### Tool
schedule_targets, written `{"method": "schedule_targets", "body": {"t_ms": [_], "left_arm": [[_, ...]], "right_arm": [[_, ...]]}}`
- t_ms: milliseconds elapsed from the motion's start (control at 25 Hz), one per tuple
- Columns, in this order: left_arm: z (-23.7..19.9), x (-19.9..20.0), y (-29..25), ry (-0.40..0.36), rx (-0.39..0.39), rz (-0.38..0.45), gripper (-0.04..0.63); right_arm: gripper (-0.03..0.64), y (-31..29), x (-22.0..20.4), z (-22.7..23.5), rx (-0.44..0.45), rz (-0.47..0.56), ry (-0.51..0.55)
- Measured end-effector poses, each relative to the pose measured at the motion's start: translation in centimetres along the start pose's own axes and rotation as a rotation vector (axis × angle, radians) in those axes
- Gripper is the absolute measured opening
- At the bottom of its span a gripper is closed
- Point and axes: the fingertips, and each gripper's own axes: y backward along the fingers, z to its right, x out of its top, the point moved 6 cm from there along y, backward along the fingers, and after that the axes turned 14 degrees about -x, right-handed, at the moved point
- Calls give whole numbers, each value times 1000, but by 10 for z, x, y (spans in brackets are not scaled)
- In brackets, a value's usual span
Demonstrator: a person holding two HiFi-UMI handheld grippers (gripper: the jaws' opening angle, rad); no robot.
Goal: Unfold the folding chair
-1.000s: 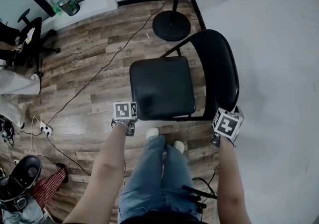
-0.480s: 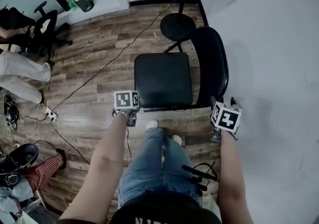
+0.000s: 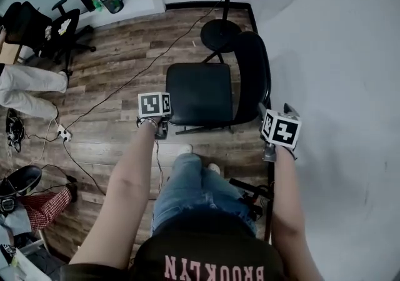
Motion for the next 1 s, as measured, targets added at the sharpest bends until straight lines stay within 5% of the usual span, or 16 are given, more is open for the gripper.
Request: {"method": "schedule_targets", "body": {"t_ms": [400,1000], "left_arm": [[46,-1,40,-92,16,50,-2],[52,17,80,-138,-5,172,-2]], "right_arm": [[357,31,4,22,52,20,17],[354,68,23,16,73,146,-65]]}}
